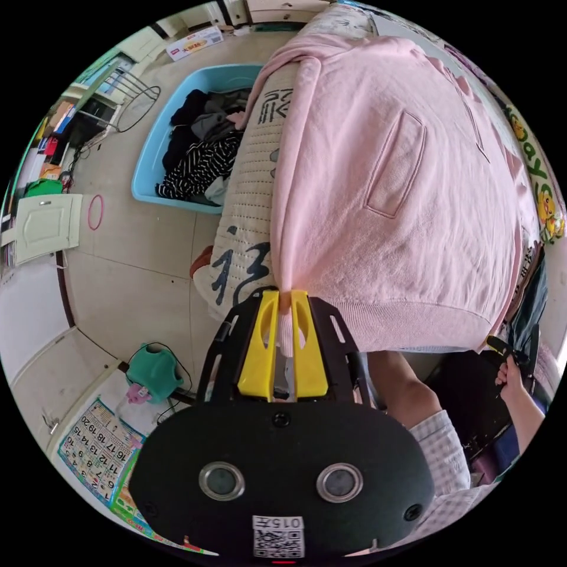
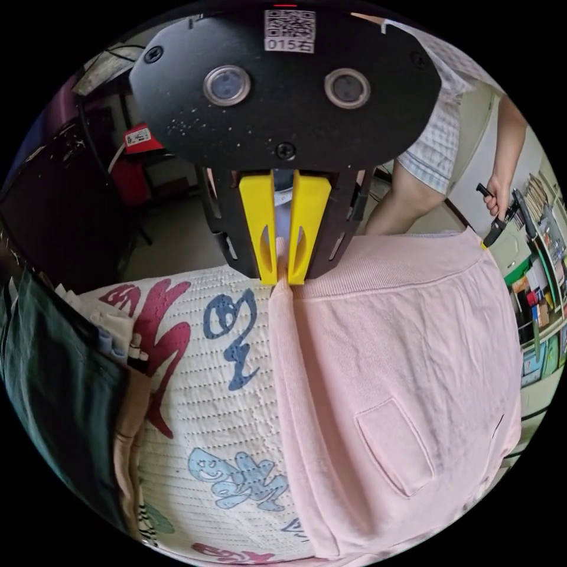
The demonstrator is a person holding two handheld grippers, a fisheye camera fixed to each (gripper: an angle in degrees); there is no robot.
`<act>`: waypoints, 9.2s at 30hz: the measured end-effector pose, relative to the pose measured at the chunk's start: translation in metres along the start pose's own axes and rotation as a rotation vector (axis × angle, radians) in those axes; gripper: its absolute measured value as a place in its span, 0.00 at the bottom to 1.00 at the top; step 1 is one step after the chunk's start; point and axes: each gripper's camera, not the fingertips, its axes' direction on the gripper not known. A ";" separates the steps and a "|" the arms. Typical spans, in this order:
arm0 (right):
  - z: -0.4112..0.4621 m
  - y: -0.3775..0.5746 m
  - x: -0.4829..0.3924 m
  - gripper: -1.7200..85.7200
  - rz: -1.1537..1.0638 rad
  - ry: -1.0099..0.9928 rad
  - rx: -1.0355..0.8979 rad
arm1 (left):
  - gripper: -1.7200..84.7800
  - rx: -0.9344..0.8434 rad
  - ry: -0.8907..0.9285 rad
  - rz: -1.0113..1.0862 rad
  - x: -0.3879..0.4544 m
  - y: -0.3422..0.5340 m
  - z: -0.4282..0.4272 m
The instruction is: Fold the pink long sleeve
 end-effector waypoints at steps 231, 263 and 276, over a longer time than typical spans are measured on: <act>-0.463 0.095 -0.897 0.08 -0.731 0.050 0.109 | 0.15 0.196 1.127 -0.840 -0.530 -0.302 0.071; -0.443 0.106 -0.878 0.01 -0.703 0.075 0.109 | 0.01 0.715 1.038 -0.584 -0.569 -0.263 -0.087; -0.499 0.177 -0.475 0.07 -0.227 -0.516 0.484 | 0.01 0.802 1.203 0.598 -0.172 -0.067 -0.259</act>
